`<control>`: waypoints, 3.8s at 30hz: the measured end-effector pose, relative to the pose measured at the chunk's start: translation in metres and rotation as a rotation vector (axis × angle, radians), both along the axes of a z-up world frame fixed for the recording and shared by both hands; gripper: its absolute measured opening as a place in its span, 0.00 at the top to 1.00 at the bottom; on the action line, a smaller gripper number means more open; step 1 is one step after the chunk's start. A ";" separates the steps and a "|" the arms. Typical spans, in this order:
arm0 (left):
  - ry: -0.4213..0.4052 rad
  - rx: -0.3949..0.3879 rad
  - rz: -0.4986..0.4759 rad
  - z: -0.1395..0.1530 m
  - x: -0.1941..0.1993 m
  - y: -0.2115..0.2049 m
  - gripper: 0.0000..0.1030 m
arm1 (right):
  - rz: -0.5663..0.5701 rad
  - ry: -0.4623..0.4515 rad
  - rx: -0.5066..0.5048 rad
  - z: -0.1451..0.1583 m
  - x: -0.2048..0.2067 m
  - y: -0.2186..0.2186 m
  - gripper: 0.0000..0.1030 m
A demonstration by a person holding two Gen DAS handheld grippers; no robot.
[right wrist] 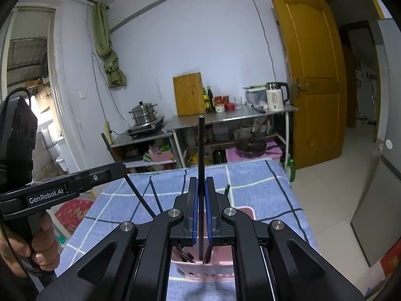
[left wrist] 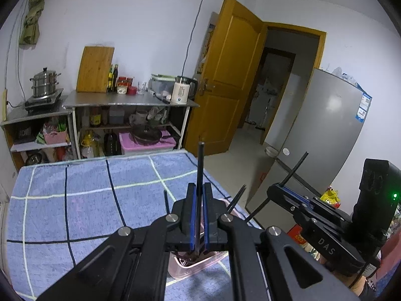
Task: Organize utensils
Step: 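Open the left gripper while the right gripper opens, dropping chopsticks into holder, then move both grippers back down to the remaining chopsticks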
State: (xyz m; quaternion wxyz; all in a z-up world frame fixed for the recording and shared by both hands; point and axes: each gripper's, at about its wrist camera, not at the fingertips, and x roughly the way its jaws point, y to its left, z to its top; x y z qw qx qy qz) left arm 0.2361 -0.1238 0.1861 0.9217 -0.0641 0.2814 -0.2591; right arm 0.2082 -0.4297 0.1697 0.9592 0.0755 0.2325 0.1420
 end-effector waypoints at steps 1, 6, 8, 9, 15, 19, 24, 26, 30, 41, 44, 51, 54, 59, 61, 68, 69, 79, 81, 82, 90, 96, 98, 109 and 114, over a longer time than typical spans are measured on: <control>0.009 0.002 0.000 -0.004 0.002 0.000 0.95 | 0.000 0.008 -0.001 -0.002 0.003 0.000 0.95; 0.056 0.012 -0.009 -0.032 0.010 -0.003 0.95 | 0.004 0.060 -0.010 -0.028 0.016 0.002 0.95; 0.081 0.019 -0.012 -0.044 0.012 -0.003 0.95 | 0.004 0.082 -0.015 -0.039 0.021 0.003 0.95; 0.091 0.025 -0.008 -0.049 0.014 -0.003 0.95 | 0.005 0.089 -0.017 -0.044 0.022 0.004 0.95; 0.116 0.039 0.000 -0.066 0.015 -0.002 0.95 | 0.005 0.130 -0.033 -0.059 0.031 0.007 0.95; 0.132 0.047 0.007 -0.073 0.016 -0.003 0.94 | 0.001 0.136 -0.033 -0.063 0.030 0.007 0.95; 0.138 0.054 0.015 -0.077 0.015 -0.002 0.94 | -0.002 0.147 -0.033 -0.059 0.030 0.005 0.95; 0.135 0.064 0.027 -0.076 0.015 0.000 0.93 | -0.012 0.140 -0.038 -0.056 0.027 0.004 0.95; 0.132 0.060 0.044 -0.073 0.012 0.006 0.85 | -0.024 0.123 -0.050 -0.048 0.019 0.006 0.93; 0.061 0.054 0.052 -0.052 -0.026 0.024 0.78 | -0.028 0.064 -0.083 -0.029 -0.015 0.012 0.86; 0.048 0.047 0.061 -0.047 -0.037 0.030 0.78 | -0.026 0.051 -0.094 -0.027 -0.023 0.013 0.84; 0.028 0.032 0.095 -0.043 -0.059 0.050 0.77 | -0.019 0.028 -0.085 -0.022 -0.041 0.014 0.84; 0.018 0.040 0.120 -0.045 -0.070 0.060 0.77 | -0.004 0.018 -0.073 -0.022 -0.047 0.014 0.84; 0.036 0.049 0.164 -0.058 -0.081 0.083 0.77 | 0.037 0.028 -0.048 -0.028 -0.058 0.022 0.84; 0.051 0.053 0.179 -0.065 -0.083 0.090 0.77 | 0.052 0.035 -0.046 -0.033 -0.059 0.027 0.84; 0.121 0.053 0.219 -0.101 -0.088 0.108 0.77 | 0.100 0.068 -0.056 -0.050 -0.061 0.043 0.84; 0.134 0.052 0.221 -0.107 -0.087 0.110 0.77 | 0.103 0.073 -0.055 -0.052 -0.061 0.045 0.84; 0.262 0.061 0.248 -0.166 -0.076 0.117 0.77 | 0.156 0.144 -0.060 -0.085 -0.056 0.067 0.84; 0.282 0.066 0.250 -0.177 -0.074 0.118 0.77 | 0.171 0.169 -0.061 -0.096 -0.054 0.074 0.84; 0.295 0.068 0.249 -0.183 -0.072 0.118 0.77 | 0.181 0.182 -0.059 -0.102 -0.053 0.077 0.84; 0.365 0.102 0.264 -0.217 -0.046 0.114 0.77 | 0.236 0.282 -0.082 -0.145 -0.045 0.101 0.84; 0.376 0.106 0.282 -0.224 -0.013 0.112 0.77 | 0.261 0.334 -0.092 -0.167 -0.036 0.113 0.84; 0.382 0.118 0.282 -0.228 -0.003 0.109 0.77 | 0.267 0.346 -0.094 -0.172 -0.032 0.116 0.84; 0.379 0.185 0.283 -0.235 0.008 0.116 0.80 | 0.285 0.388 -0.102 -0.186 -0.019 0.126 0.84; 0.385 0.192 0.302 -0.235 0.000 0.130 0.80 | 0.295 0.403 -0.107 -0.194 -0.017 0.131 0.84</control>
